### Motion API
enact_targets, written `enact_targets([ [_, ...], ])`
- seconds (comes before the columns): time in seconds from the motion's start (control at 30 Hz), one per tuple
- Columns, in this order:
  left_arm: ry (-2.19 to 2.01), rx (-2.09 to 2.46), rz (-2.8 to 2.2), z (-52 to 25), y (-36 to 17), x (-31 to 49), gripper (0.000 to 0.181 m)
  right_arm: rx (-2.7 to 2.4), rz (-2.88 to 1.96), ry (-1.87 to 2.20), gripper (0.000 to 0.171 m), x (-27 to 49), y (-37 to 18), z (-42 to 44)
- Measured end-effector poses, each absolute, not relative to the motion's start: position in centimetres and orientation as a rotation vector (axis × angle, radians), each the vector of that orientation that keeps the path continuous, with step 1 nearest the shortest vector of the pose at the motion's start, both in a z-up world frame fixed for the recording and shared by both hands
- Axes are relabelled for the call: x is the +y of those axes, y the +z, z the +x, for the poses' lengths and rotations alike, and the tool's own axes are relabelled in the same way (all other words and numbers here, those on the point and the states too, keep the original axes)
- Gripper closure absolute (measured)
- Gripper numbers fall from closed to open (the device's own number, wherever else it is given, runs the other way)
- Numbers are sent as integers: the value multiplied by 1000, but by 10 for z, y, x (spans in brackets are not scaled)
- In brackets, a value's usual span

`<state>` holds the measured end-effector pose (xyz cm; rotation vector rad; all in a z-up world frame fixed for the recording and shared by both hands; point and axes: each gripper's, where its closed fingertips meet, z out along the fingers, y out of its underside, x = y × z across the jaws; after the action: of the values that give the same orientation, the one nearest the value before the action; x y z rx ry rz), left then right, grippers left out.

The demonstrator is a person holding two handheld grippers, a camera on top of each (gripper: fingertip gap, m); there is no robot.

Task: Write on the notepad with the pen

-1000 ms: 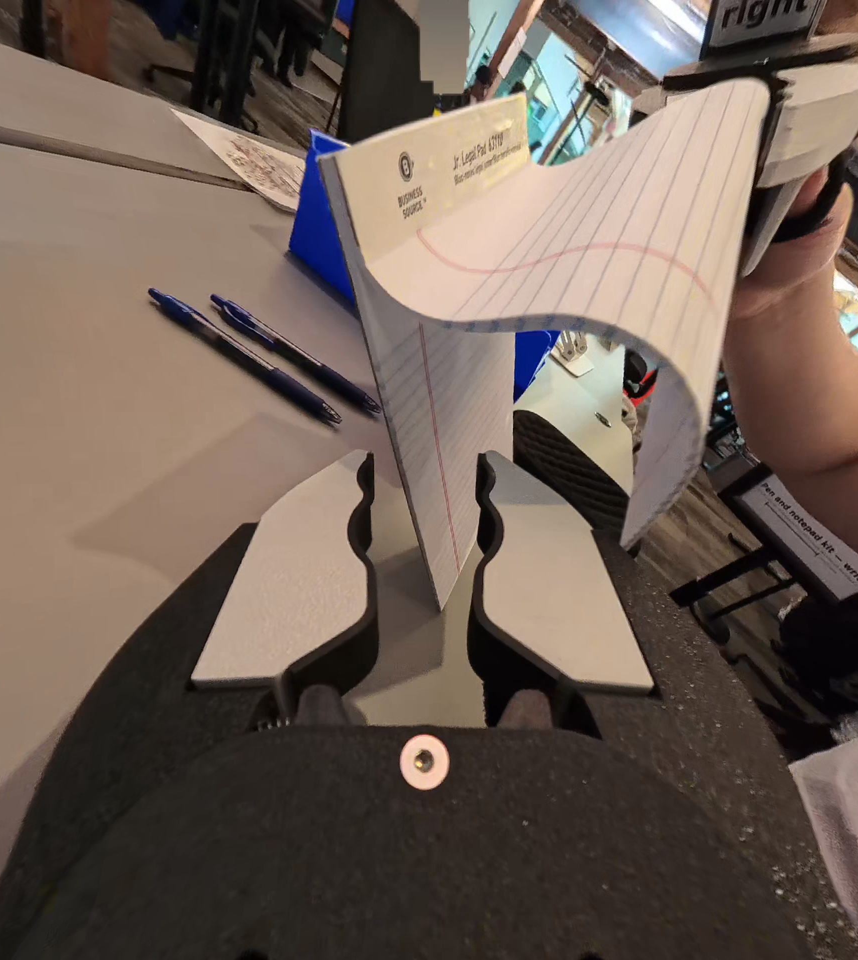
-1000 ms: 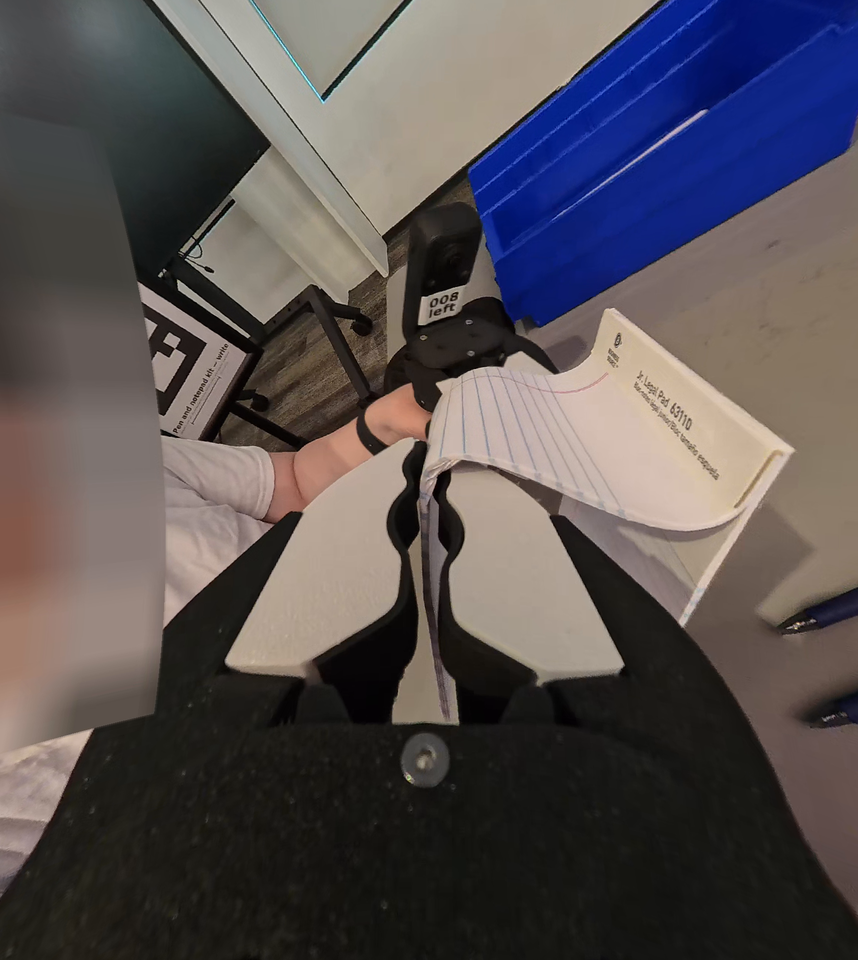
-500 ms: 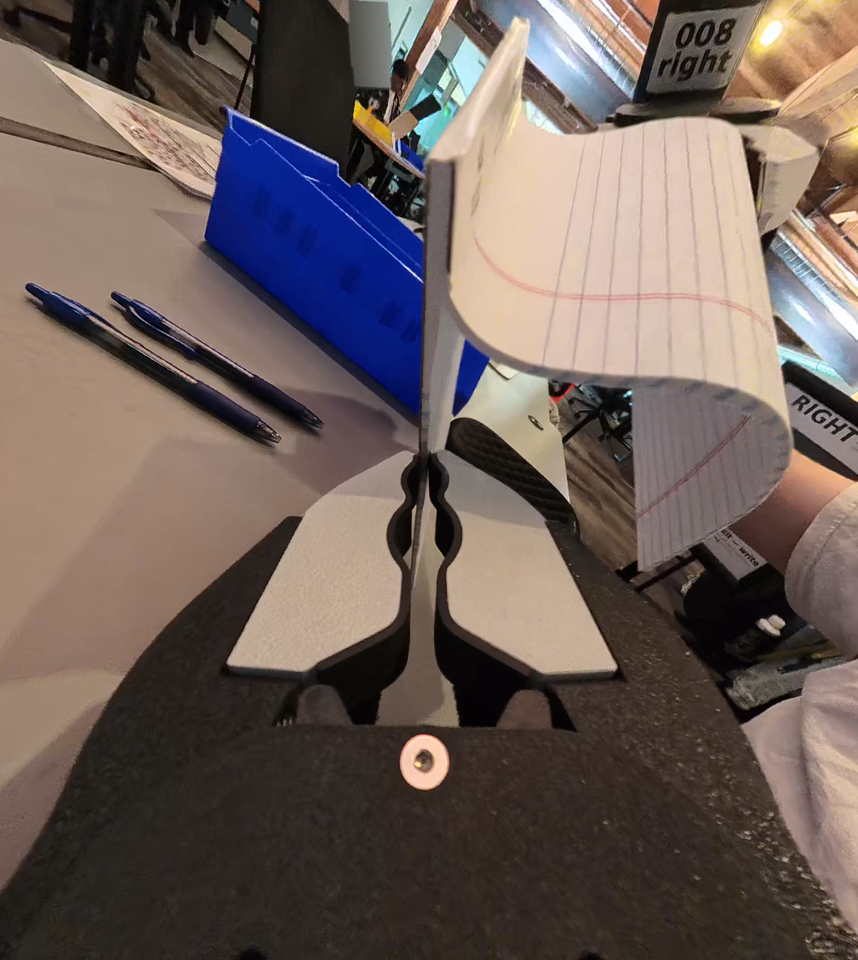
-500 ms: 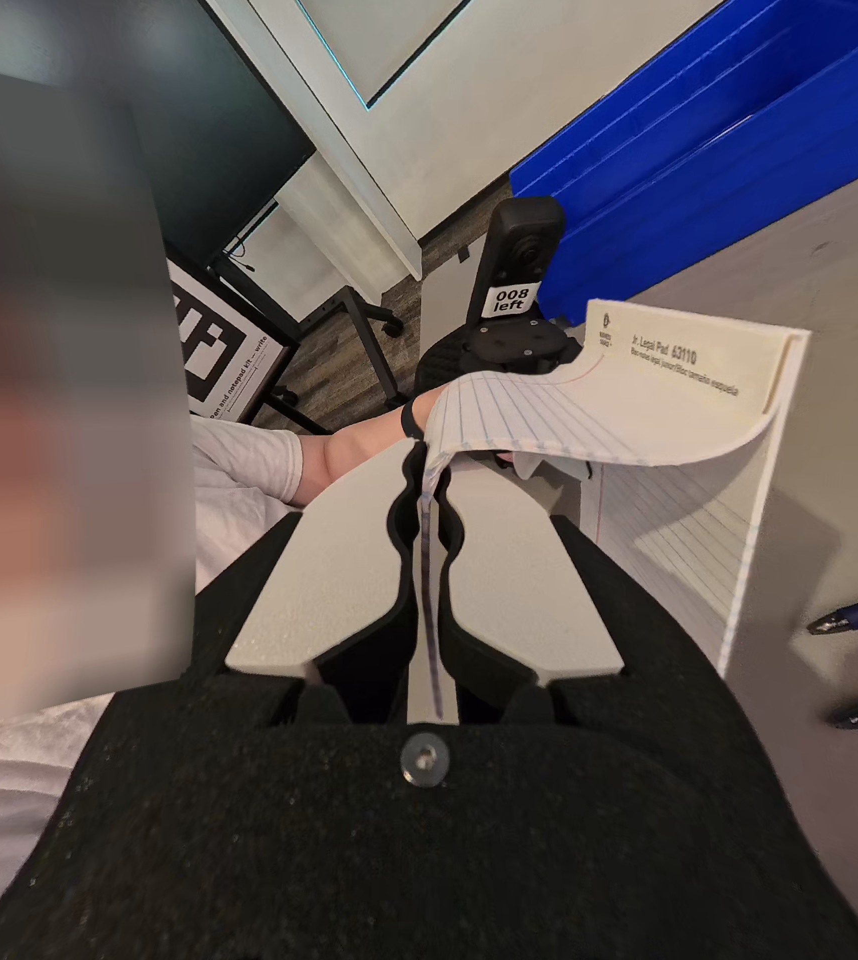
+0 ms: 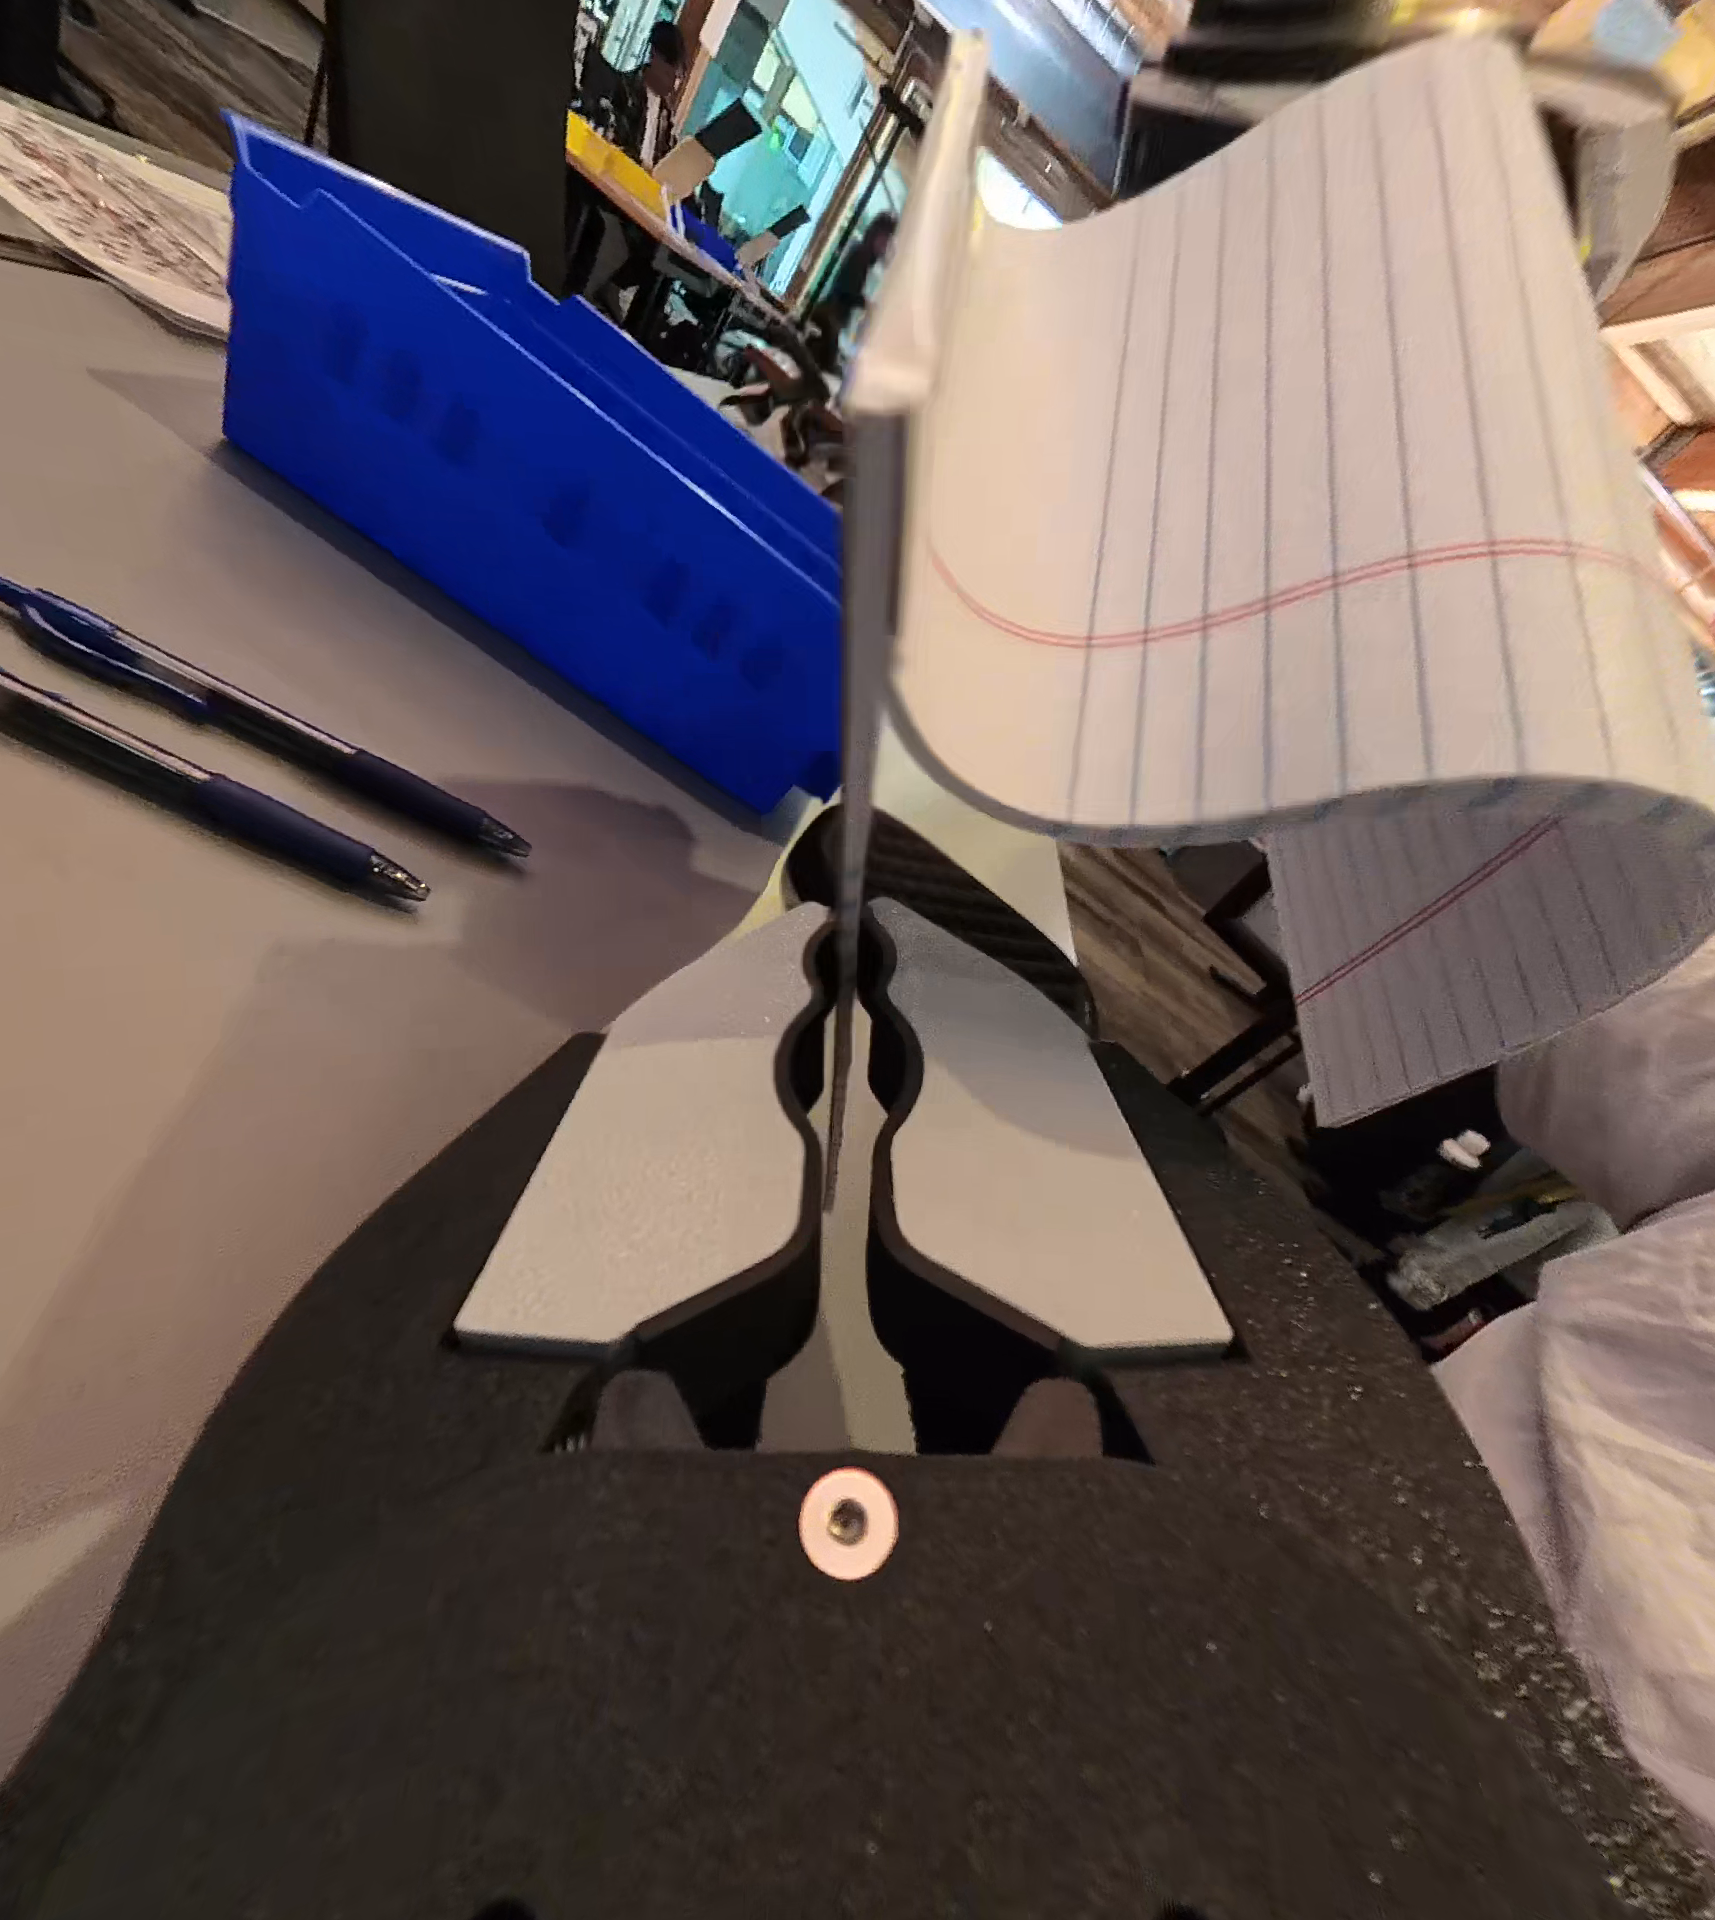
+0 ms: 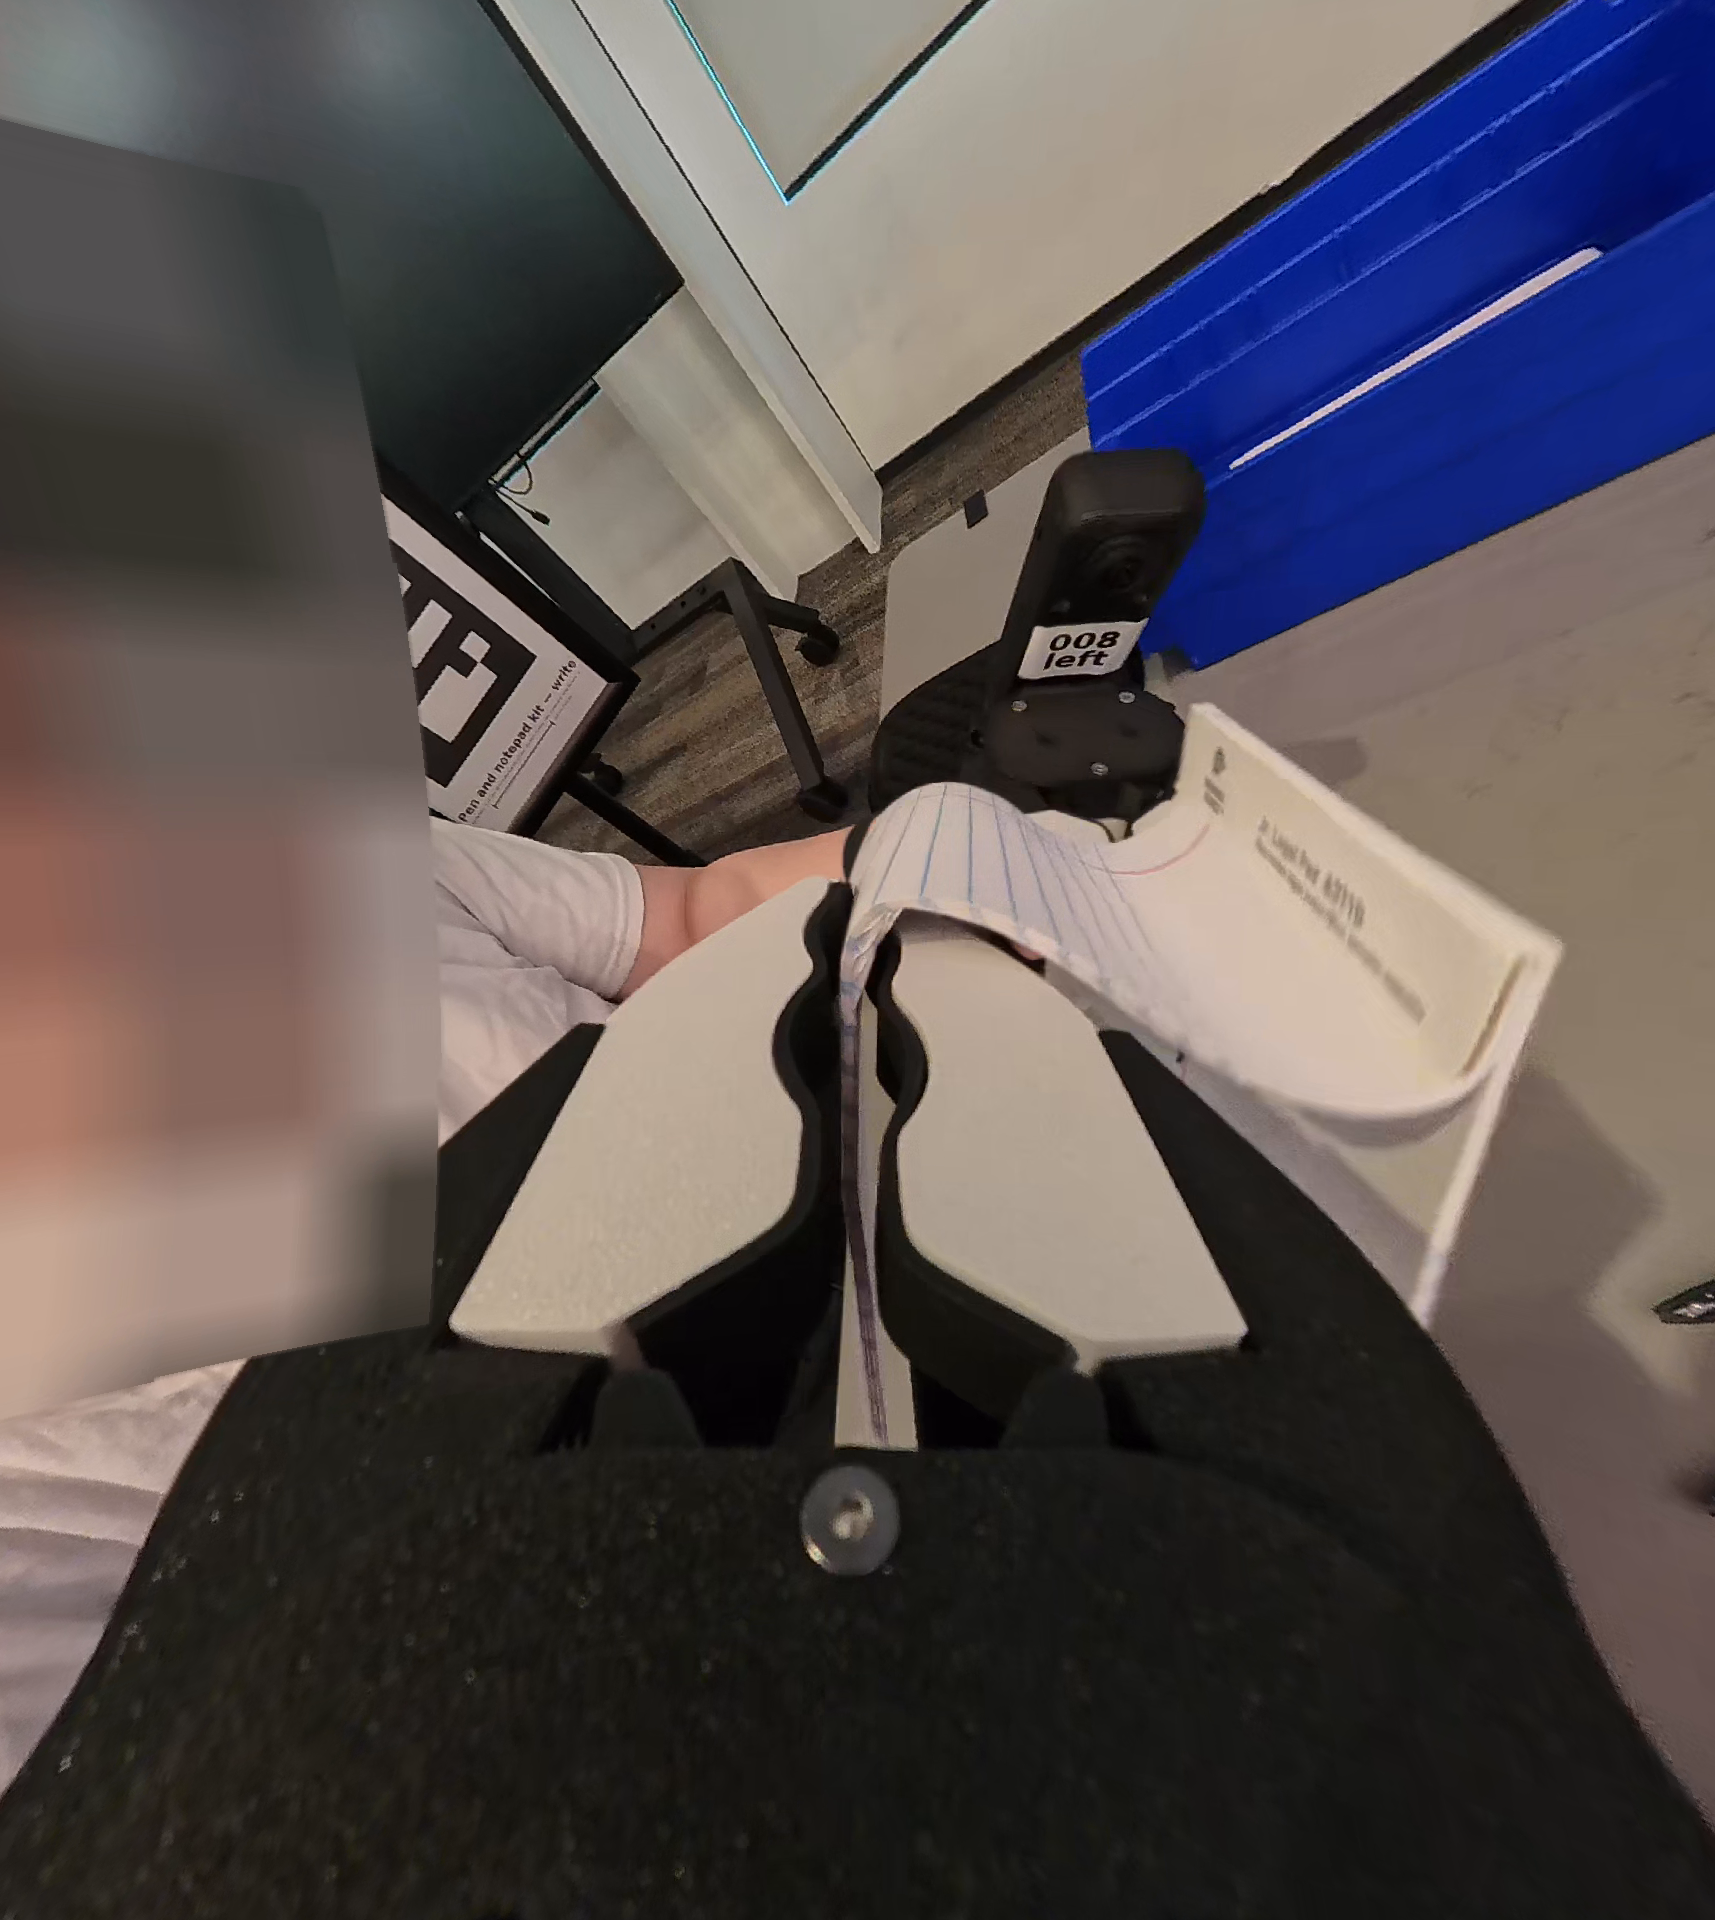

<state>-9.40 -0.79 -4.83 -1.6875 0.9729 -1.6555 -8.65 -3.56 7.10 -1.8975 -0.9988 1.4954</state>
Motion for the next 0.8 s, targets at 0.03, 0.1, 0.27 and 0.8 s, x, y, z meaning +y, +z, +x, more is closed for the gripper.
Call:
enact_targets([
  [0.03,-1668,955,-1676,-95,-46,-7,179,-990,-1894,1509,169,-36,71,-85],
  [0.1,-1707,896,-1640,-101,-35,-2,179,-984,-1906,1509,170,-37,68,-82],
  [0.27,-1758,819,-1536,-119,-5,4,179,-968,-1955,1496,169,-40,48,-75],
  [0.8,-1734,939,-1485,-135,12,-14,179,-947,-1871,1078,90,5,23,-62],
])
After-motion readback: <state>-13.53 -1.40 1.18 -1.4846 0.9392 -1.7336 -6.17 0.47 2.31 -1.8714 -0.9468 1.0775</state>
